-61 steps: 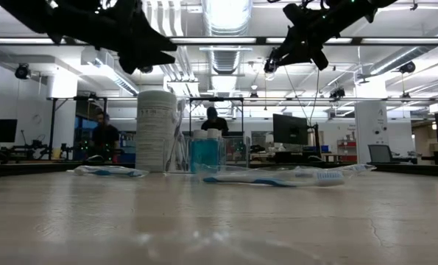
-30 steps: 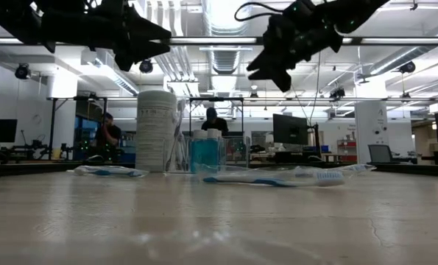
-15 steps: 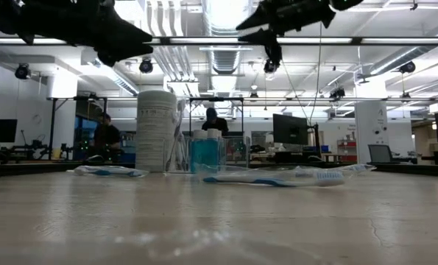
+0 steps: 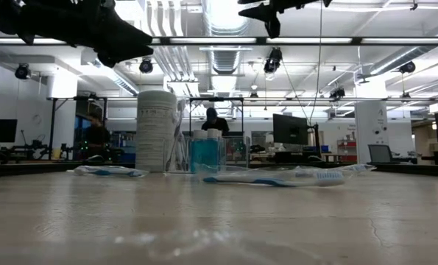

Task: Pick & Place toothbrushing station
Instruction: Put the blue toothbrush into the right of the transparent organizer

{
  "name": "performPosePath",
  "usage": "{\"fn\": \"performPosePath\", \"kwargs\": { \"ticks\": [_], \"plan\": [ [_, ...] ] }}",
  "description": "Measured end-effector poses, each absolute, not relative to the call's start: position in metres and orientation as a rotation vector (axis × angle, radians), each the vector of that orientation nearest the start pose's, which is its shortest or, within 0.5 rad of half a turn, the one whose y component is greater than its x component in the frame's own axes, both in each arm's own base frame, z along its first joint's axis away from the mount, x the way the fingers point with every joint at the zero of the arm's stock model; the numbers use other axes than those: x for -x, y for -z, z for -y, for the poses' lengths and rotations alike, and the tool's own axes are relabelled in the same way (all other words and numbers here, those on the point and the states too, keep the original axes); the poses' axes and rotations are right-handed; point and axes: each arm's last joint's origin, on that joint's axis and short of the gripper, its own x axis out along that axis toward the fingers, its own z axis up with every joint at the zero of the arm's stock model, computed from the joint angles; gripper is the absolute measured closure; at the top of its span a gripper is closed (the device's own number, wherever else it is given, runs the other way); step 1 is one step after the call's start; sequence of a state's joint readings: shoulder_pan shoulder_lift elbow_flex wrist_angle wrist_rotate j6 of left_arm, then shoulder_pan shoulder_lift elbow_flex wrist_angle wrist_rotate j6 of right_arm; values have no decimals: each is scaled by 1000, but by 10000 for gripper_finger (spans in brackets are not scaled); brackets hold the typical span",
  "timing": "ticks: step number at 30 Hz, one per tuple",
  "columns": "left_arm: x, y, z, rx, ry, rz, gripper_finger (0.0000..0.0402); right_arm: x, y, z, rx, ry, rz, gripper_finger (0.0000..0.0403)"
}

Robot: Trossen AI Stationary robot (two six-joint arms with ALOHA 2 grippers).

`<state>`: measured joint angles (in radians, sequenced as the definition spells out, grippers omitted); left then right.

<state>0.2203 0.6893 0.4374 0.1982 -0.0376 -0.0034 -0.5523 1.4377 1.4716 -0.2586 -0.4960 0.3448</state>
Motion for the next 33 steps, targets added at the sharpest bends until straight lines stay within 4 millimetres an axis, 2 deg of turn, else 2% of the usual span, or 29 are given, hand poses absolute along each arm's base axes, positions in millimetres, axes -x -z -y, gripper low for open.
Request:
{"fn": "performPosePath", "kwargs": {
  "ticks": [5,10,16,21,23,27,33],
  "plan": [
    [-161,-263,-37,9,-258,-54,155,-275,-427,153,-496,88,-160,275],
    [-161,-262,-37,10,-258,-63,155,-267,-425,148,-594,128,-314,275],
    [-161,-262,-37,10,-258,-63,155,-246,-425,144,-682,447,-521,275],
    [-161,-262,-37,10,-258,-63,155,-231,-433,137,-691,600,-608,275],
    [-161,-262,-37,10,-258,-63,155,-226,-432,137,-772,711,-616,275],
    [-161,-262,-37,10,-258,-64,155,-216,-420,135,-1049,944,-635,275],
    [-161,-262,-37,10,-258,-64,155,-211,-400,136,-1213,1178,-684,275]
  ]
}}
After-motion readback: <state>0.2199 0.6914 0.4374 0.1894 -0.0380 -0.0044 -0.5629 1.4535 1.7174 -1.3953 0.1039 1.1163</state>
